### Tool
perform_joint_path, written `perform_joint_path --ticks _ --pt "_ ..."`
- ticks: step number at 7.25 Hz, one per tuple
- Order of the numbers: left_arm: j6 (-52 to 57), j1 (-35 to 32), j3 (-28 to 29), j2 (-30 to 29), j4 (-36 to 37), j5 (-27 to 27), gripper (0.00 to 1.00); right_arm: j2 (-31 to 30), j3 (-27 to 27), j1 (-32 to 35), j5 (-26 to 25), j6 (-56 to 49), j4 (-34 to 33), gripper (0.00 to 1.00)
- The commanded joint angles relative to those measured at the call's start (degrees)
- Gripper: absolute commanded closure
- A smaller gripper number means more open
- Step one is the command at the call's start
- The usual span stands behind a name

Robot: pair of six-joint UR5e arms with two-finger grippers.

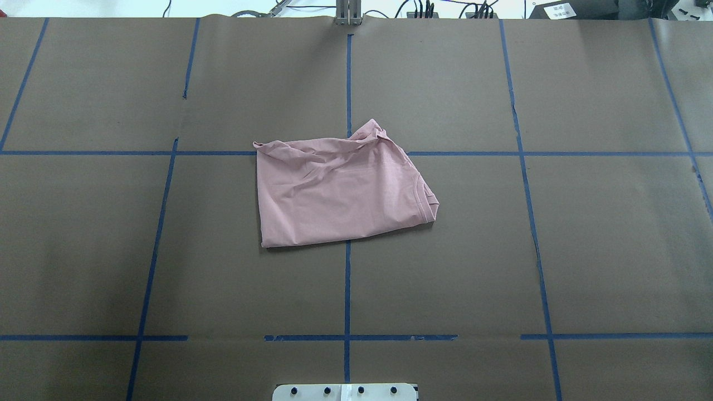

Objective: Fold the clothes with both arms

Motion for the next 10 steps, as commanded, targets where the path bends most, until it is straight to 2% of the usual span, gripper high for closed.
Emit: perform_joint_path --ticks 1,6,8,10 --pt "0.0 0.0 -0.1 0.2 -0.1 -0.1 0.0 0.1 -0.3 -0.3 0.1 0.0 0.0 0.0" --pt "0.0 -0.1 -0.1 0.3 -0.1 -0.1 0.0 0.4 0.0 -2.5 -0.1 -0.1 0.1 0.0" --pt "-0.1 -0.1 -0.6 0.3 -0.1 0.0 0.0 0.3 -0.6 -2.5 0.0 0.0 2.9 0.0" --pt "0.1 -0.1 -1.1 1.3 -0.2 0.3 0.0 0.3 0.1 -2.5 0.2 0.0 3.0 0.0"
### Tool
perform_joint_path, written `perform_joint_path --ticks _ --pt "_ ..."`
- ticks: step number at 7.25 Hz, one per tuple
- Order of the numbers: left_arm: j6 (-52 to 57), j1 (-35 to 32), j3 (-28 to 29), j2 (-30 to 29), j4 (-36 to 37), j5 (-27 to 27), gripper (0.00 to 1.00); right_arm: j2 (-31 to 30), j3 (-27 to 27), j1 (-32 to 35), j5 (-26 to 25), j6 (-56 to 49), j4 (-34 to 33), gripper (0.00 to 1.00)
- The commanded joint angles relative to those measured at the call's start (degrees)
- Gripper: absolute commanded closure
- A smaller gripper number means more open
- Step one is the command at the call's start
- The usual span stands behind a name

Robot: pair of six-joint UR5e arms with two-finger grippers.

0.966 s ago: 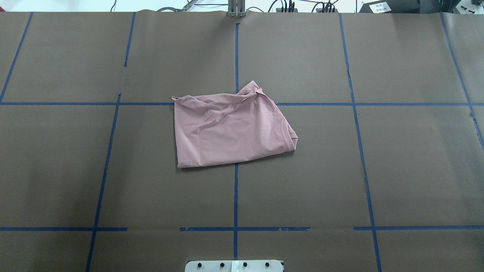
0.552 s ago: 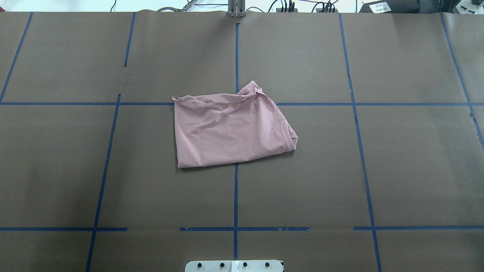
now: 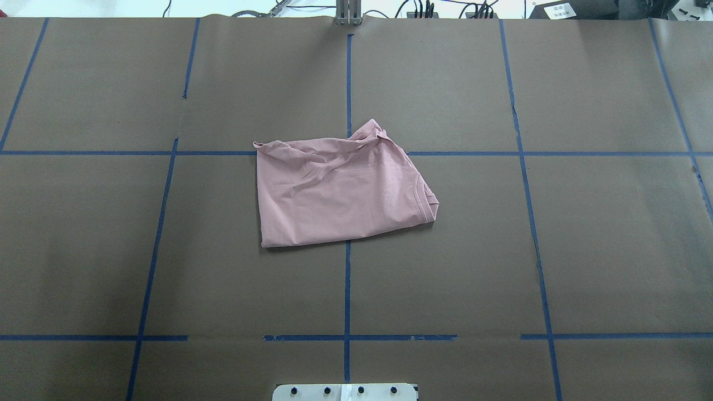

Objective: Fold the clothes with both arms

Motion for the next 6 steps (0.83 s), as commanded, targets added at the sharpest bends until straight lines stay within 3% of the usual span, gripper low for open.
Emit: perform_joint_path --ticks 1,4,6 --pt "0.1 0.0 0.3 0.5 -0.2 0.2 0.0 0.0 0.0 0.0 0.1 0.0 0.3 0.0" --pt "0.3 -0.1 0.0 1.5 -0.4 -0.1 0.0 0.1 0.1 0.0 0.2 0.1 0.3 0.0" --pt "8.3 -0.4 1.2 1.2 0.4 0.3 0.0 1.6 0.7 0.9 1.6 0.1 -0.9 0.0"
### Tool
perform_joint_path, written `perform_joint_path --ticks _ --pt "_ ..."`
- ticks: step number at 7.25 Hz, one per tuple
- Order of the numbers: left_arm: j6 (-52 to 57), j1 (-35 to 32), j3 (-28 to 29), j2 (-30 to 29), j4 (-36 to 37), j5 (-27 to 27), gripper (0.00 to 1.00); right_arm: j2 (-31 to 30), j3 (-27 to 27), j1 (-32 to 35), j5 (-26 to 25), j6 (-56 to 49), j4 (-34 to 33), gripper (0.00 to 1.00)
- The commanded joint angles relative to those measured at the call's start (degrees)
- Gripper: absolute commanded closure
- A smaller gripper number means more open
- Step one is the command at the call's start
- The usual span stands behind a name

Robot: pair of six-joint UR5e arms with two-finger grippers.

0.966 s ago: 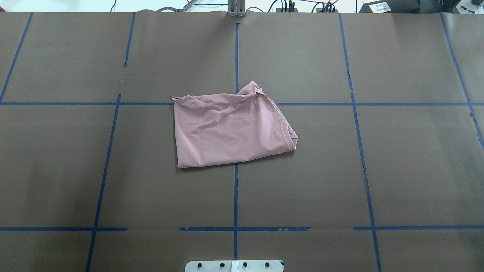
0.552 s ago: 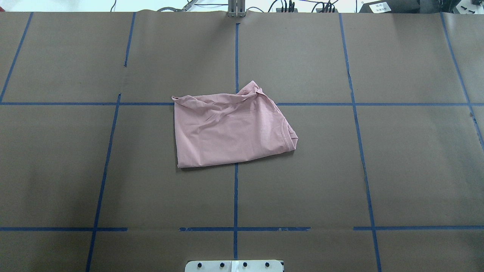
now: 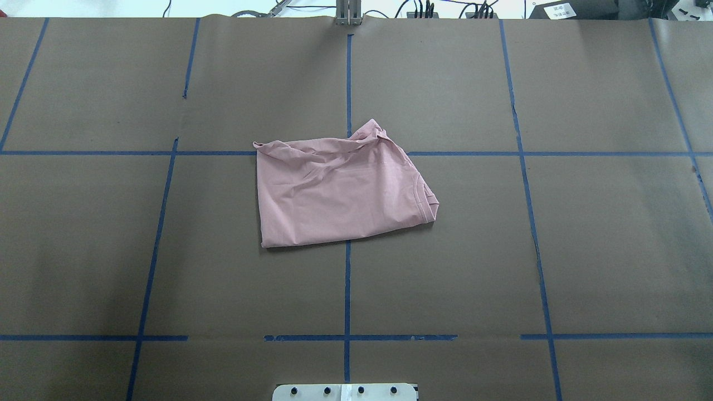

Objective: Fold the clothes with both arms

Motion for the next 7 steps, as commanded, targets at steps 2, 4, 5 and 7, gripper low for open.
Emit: perform_joint_path --ticks 2,4,5,7 --pt "6.4 -0.5 0.9 0.5 1.5 0.0 0.0 1.0 4.9 0.8 1.0 0.0 -8.8 0.0" --pt "5.9 -0.5 1.1 0.6 2.2 -0.1 0.0 -1.6 9.6 0.9 0.4 -0.1 -11.7 0.0" --pt "5.9 -0.5 1.1 0.6 2.3 -0.1 0.0 -1.6 9.4 0.8 0.3 -0.1 -11.6 0.0" --pt "5.8 -0.5 1.1 0.6 2.3 -0.1 0.0 -1.7 9.1 0.5 0.2 -0.2 -11.3 0.0"
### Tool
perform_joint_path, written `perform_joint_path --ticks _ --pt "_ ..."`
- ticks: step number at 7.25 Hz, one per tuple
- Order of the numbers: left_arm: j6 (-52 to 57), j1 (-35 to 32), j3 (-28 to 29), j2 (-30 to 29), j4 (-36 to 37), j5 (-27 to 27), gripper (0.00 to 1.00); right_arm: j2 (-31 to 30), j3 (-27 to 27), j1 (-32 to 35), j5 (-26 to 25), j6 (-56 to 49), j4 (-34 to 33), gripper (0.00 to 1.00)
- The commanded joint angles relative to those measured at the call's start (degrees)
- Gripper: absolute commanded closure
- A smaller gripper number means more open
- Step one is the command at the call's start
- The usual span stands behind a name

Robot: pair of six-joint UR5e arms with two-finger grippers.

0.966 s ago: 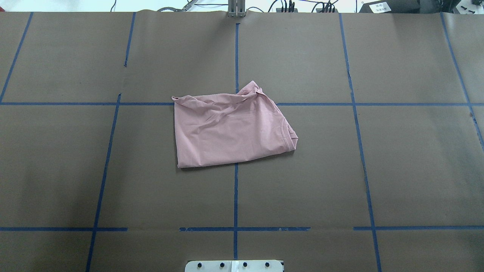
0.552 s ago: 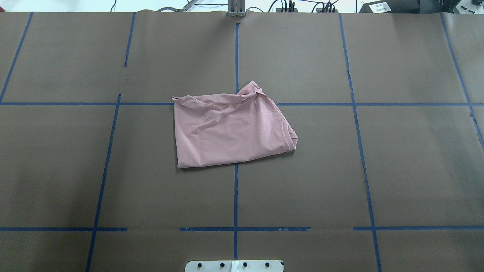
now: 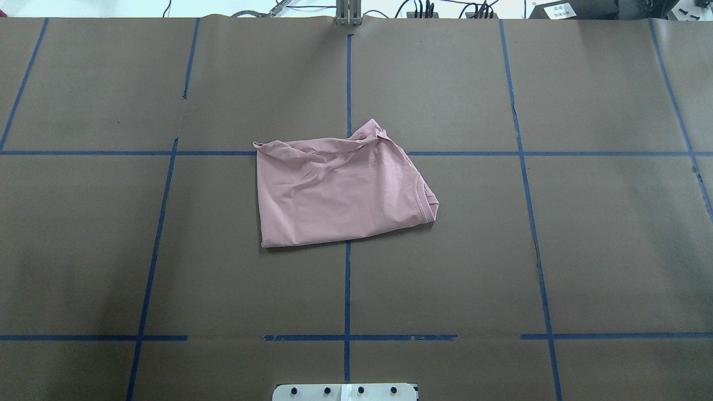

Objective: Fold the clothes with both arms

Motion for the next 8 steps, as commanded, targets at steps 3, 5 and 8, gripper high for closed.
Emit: perform_joint_path --ticks 3,5,8 --pt "0.0 0.0 0.2 0.0 -0.1 0.0 0.0 -0.2 -0.1 -0.9 0.0 0.0 0.2 0.0" --pt "0.2 0.0 1.3 -0.1 -0.3 -0.1 0.0 -0.2 -0.2 -1.1 0.0 0.0 0.2 0.0" --pt "0.2 0.0 1.4 0.0 -0.2 -0.1 0.0 -0.2 -0.2 -1.2 0.2 0.0 0.2 0.0"
